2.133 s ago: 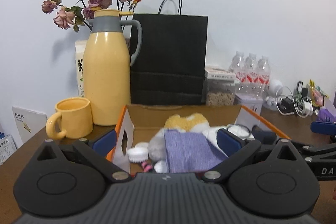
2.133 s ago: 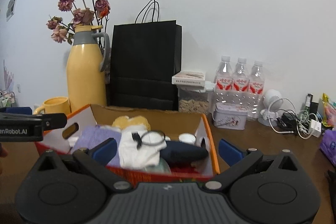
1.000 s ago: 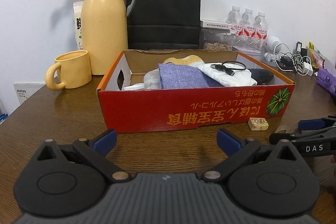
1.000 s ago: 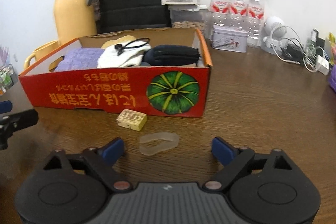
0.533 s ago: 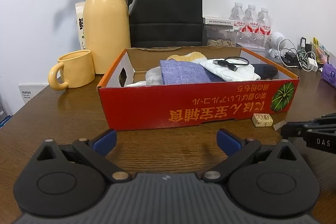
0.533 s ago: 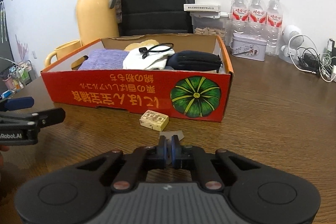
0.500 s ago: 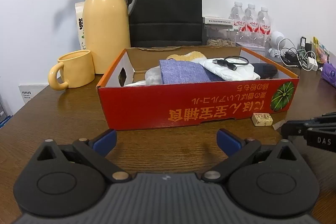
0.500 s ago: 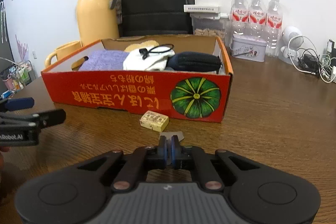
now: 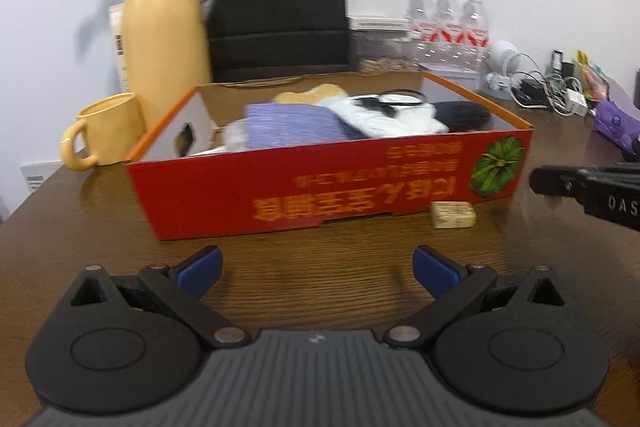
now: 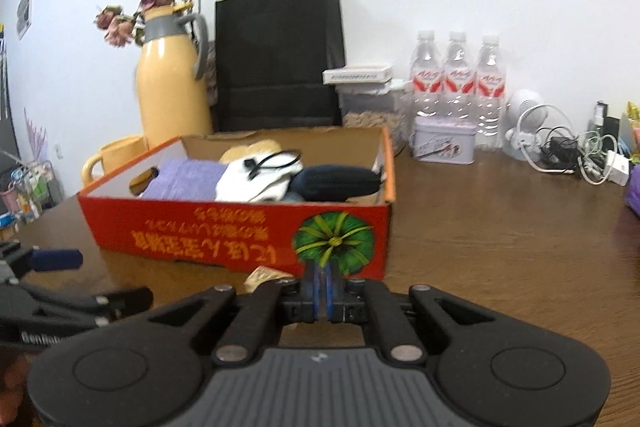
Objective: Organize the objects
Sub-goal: 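Grasp the clear plastic piece with the right tool while the left tool grasps the small beige box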
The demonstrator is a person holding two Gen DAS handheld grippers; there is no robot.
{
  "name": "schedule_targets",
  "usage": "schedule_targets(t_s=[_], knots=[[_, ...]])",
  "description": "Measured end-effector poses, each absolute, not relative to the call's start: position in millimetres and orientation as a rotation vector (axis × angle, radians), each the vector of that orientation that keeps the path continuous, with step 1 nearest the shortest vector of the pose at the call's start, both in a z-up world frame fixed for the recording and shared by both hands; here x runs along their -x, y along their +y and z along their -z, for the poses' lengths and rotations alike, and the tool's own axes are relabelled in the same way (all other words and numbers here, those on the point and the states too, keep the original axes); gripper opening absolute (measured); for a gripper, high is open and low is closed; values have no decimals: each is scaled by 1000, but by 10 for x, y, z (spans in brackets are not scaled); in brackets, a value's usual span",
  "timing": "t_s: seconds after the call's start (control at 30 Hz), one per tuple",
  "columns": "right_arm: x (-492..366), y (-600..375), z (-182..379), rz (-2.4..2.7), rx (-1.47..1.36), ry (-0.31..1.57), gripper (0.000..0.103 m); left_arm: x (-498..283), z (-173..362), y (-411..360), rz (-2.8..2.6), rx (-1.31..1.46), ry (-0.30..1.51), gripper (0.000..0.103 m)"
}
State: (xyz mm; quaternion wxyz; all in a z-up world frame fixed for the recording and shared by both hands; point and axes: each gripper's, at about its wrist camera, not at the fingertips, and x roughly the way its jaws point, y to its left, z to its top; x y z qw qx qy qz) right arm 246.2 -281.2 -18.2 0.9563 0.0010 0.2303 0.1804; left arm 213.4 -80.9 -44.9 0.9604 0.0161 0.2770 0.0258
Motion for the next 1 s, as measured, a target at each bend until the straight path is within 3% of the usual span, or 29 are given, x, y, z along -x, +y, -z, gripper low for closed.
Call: schedule_targets(t_s=[0.83, 0.9, 1.0], knots=[[-2474, -3109, 165, -316, -25, 431, 3, -2888, 568, -1609, -64, -25, 647, 103], [-2470, -3104, 164, -317, -23, 428, 3, -2884, 571, -1635, -58, -19, 647, 90], [-2449, -3094, 155, -320, -20, 422, 3, -2865, 572, -1652, -50, -8, 655, 50]])
